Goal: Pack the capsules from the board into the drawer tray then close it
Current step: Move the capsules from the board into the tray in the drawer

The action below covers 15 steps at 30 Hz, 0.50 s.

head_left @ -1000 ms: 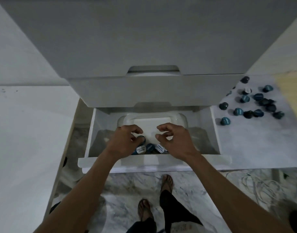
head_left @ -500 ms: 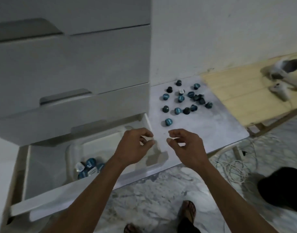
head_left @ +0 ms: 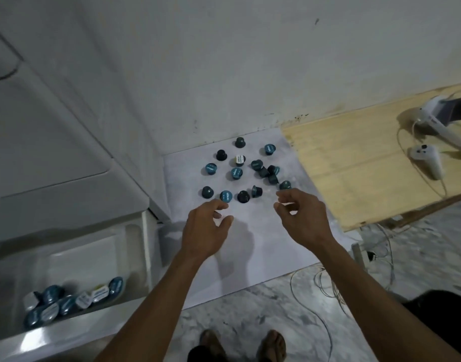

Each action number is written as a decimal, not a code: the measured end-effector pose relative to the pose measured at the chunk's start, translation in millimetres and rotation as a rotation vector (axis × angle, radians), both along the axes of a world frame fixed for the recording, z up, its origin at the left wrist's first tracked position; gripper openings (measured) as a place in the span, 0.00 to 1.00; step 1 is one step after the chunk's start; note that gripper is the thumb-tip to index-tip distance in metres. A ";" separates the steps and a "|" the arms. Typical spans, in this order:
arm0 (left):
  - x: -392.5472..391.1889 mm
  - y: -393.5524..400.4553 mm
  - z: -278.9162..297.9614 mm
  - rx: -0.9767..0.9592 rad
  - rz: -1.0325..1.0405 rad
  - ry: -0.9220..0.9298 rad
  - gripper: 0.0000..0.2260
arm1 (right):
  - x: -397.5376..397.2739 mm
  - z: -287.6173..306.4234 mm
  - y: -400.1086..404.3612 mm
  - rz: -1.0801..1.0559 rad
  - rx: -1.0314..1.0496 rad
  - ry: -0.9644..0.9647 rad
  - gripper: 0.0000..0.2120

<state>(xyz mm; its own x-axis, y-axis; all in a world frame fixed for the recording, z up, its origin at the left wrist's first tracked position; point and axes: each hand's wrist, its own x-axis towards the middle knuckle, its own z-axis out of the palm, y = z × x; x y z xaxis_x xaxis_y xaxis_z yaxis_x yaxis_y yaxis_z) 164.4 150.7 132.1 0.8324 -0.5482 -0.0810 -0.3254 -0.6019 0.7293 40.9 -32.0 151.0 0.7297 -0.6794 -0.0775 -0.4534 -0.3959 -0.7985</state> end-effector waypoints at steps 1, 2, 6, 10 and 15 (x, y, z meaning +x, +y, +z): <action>5.1 -4.2 -3.8 0.007 0.042 -0.004 0.12 | 11.1 -3.4 -6.3 0.027 -0.020 0.015 0.11; 11.2 -7.6 -8.3 0.014 0.082 -0.008 0.13 | 23.0 -8.2 -10.7 0.060 -0.046 0.036 0.11; 37.8 -11.5 -39.4 0.115 0.172 -0.018 0.17 | 74.2 -37.7 -16.0 0.242 -0.169 0.168 0.12; 50.8 -6.0 -76.4 0.254 0.202 0.001 0.23 | 116.6 -70.9 -10.8 0.416 -0.260 0.404 0.20; 46.0 -1.2 -115.1 0.292 0.205 0.064 0.29 | 144.5 -104.0 -7.4 0.502 -0.335 0.574 0.22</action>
<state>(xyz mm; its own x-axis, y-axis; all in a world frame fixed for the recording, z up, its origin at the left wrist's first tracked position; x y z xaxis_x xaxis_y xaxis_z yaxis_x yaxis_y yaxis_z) 210.4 149.6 16.9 0.9109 -0.3160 -0.2653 -0.1351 -0.8360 0.5318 185.4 -39.4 47.0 0.8609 -0.3367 -0.3813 -0.4600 -0.8354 -0.3008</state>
